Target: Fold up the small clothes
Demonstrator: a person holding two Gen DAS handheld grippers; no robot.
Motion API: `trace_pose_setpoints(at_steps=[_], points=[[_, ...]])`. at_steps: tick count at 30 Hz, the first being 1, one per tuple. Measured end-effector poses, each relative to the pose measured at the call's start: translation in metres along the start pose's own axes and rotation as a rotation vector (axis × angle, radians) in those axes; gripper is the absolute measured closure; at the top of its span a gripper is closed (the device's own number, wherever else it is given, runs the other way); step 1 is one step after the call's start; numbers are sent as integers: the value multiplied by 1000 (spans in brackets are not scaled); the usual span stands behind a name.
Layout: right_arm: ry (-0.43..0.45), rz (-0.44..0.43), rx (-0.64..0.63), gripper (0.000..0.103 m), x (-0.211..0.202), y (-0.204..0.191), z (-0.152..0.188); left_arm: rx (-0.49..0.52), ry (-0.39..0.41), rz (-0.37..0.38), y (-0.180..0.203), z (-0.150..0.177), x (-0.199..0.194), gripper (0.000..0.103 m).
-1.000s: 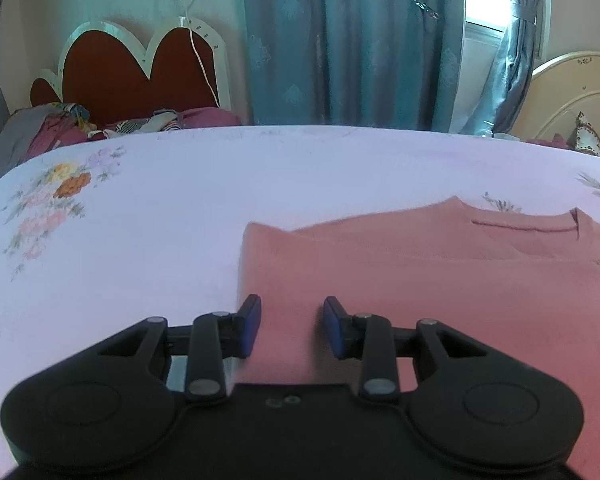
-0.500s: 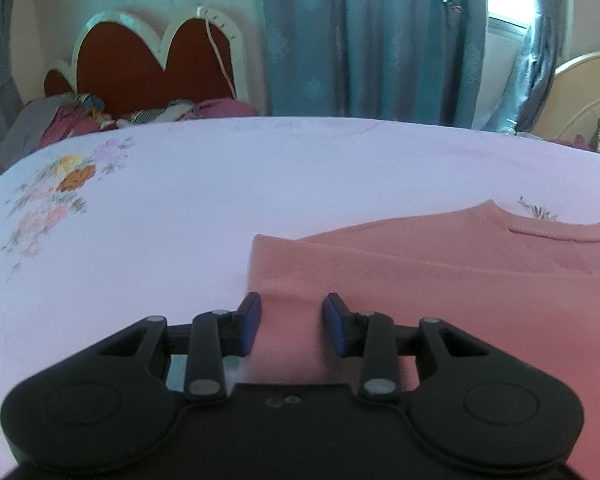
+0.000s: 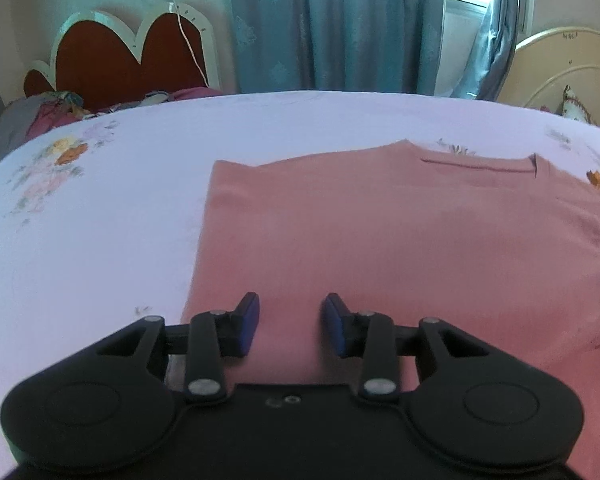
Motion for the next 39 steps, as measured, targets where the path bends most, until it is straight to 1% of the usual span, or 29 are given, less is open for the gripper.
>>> trace_pose_setpoints(at_steps=[2, 3, 5, 7, 9, 12, 15, 17, 24, 28, 33, 36, 39], points=[[39, -13, -11, 56, -12, -4, -2, 5, -7, -4, -1, 1, -3, 67], [30, -6, -32, 56, -12, -6, 1, 8, -9, -6, 0, 2, -4, 67], [-35, 15, -46, 56, -2, -3, 11, 17, -13, -11, 0, 4, -5, 66], [-33, 10, -60, 55, 1, 0, 15, 22, -8, -17, -1, 6, -4, 64], [-42, 10, -45, 55, -4, -1, 12, 20, -15, -27, -1, 6, -5, 63], [-16, -45, -2, 55, -22, -1, 12, -8, -38, -30, -2, 6, -12, 64], [-12, -63, -15, 55, -40, -4, 21, -16, -39, -32, 0, 10, -21, 64], [-28, -82, -13, 55, -46, -5, 28, -8, -38, -34, 5, 14, -29, 64], [-69, -129, -16, 55, -63, -8, 55, 10, -22, -1, 28, 26, -62, 63], [-91, -145, -30, 55, -71, -8, 69, 25, -30, 24, 44, 39, -73, 63], [-106, -137, -67, 55, -81, -4, 88, 73, -45, 19, 58, 62, -79, 63], [-102, -115, -109, 55, -86, 0, 96, 88, -38, 1, 56, 72, -85, 61], [-100, -102, -107, 55, -96, 6, 101, 103, -41, -10, 49, 80, -92, 58]])
Point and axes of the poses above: each gripper's, at about its wrist camera, not at the fingertips, and x roughly the way its jaws point, y to its right, z to its underside, the point moved 5 cm from there along x, roughly the way its jaws point, and after that the axes turned 5 degrees about -z, right-handed, at the moved point
